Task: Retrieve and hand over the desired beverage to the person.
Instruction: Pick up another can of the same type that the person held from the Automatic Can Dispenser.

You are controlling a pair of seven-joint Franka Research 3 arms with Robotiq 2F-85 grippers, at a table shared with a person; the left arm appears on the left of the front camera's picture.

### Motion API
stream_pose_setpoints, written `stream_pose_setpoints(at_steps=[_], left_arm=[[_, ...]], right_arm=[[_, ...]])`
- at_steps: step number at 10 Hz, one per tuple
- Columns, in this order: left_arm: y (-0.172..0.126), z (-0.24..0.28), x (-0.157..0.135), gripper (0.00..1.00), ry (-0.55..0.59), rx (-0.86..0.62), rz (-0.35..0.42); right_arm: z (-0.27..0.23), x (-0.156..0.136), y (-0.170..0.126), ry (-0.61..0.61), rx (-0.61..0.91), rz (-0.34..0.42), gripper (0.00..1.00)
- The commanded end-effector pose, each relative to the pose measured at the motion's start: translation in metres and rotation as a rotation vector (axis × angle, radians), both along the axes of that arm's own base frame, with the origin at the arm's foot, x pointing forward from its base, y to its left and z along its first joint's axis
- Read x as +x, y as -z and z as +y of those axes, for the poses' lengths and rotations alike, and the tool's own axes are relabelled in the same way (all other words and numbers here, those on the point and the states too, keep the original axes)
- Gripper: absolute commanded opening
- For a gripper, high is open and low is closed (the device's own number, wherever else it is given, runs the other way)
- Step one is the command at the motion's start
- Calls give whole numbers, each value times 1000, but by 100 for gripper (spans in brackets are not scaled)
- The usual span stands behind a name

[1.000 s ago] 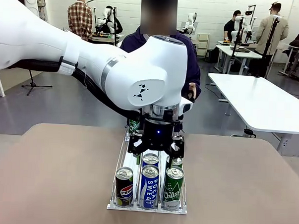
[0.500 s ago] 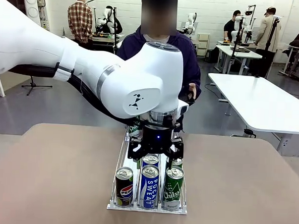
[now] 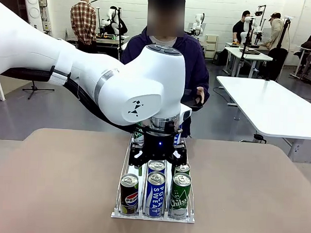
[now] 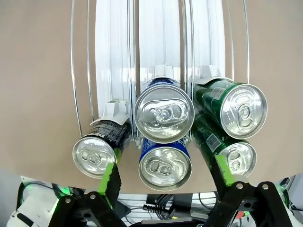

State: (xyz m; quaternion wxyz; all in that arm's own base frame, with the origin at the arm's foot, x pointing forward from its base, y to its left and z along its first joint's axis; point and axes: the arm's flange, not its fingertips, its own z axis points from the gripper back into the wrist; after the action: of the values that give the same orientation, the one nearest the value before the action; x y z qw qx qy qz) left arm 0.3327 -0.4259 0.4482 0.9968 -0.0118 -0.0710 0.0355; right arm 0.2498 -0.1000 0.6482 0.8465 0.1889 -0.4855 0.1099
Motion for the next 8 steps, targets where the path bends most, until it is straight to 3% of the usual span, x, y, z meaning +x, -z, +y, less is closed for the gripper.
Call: stream_pose_setpoints(at_steps=[1,8], left_arm=[[6,9,2,100,9,-16,-27],[19,3,16,100,14,12,7]], right_arm=[[1,2,1,-16,12,-1,100],[1,2,1,-16,12,-1,100]])
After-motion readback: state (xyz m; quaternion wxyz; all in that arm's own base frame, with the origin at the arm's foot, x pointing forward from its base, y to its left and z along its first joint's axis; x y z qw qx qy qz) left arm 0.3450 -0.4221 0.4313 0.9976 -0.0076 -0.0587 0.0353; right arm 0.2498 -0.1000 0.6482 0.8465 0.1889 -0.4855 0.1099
